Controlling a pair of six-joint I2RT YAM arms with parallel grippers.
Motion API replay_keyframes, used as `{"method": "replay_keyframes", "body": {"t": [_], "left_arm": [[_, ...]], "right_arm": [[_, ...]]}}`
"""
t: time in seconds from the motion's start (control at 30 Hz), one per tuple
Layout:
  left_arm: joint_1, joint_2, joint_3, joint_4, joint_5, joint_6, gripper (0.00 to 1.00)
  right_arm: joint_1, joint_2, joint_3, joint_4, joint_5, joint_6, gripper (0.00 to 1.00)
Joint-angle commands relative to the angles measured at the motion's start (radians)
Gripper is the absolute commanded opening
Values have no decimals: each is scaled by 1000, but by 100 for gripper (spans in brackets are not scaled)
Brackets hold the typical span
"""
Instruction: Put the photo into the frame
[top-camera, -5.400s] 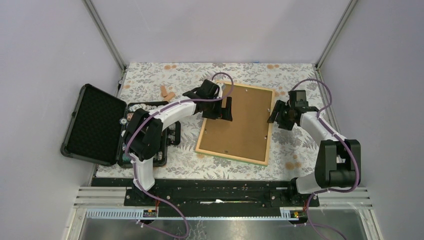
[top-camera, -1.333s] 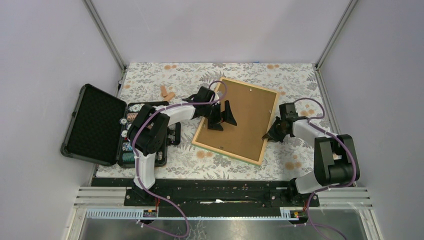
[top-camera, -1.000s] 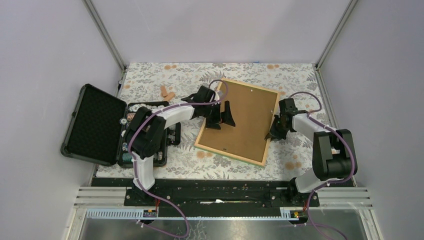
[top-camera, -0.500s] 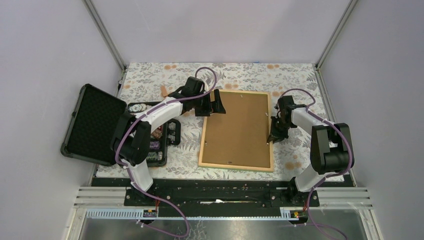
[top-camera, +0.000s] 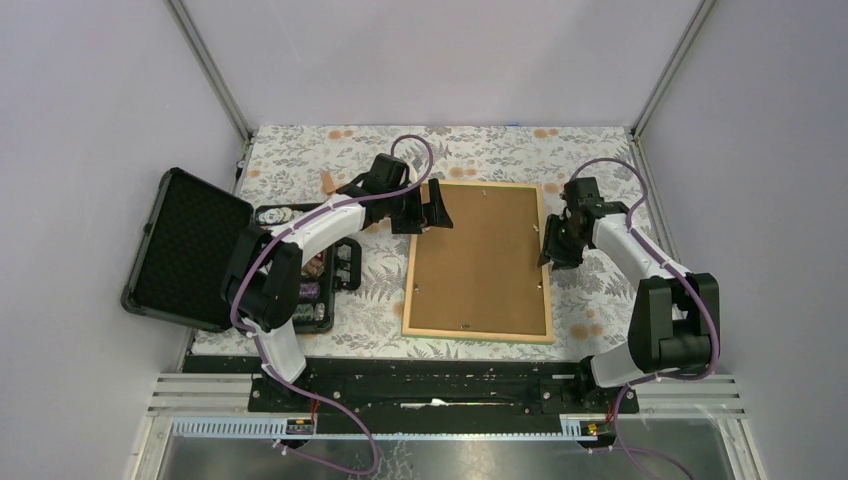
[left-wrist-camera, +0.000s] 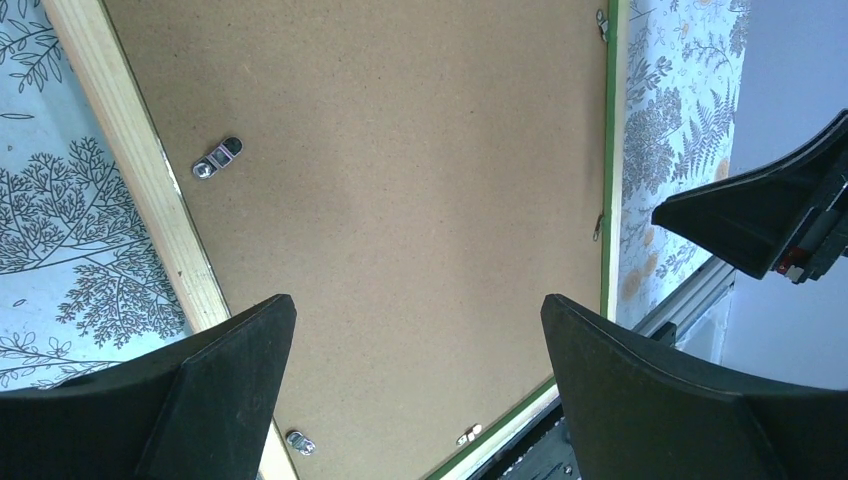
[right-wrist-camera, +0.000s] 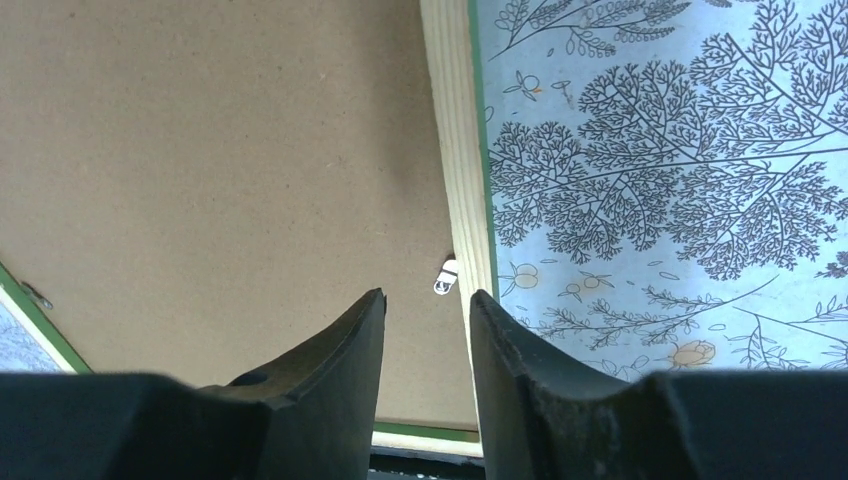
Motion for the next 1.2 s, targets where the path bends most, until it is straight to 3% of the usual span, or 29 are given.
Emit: {"method": "replay_keyframes", "body": {"t": [0.0, 0.3, 0.47, 0.57, 0.9, 1.17], "left_arm": [[5, -25, -3, 52, 28, -6, 99], [6, -19, -4, 51, 28, -6, 99], [5, -18, -5, 52, 29, -5, 99], [5, -16, -5, 52, 32, -6, 99], [5, -11, -4, 53, 39, -10, 99], [4, -14, -9, 59, 43, -12, 99]], "right_arm": [[9, -3, 1, -31, 53, 26, 41], [29, 50, -32, -13, 92, 23, 39], [52, 76, -59, 12, 100, 35, 30], [65, 91, -65, 15, 108, 38, 19], [114, 167, -99, 46, 226, 71, 25], [139, 190, -110, 55, 349, 118, 19]]}}
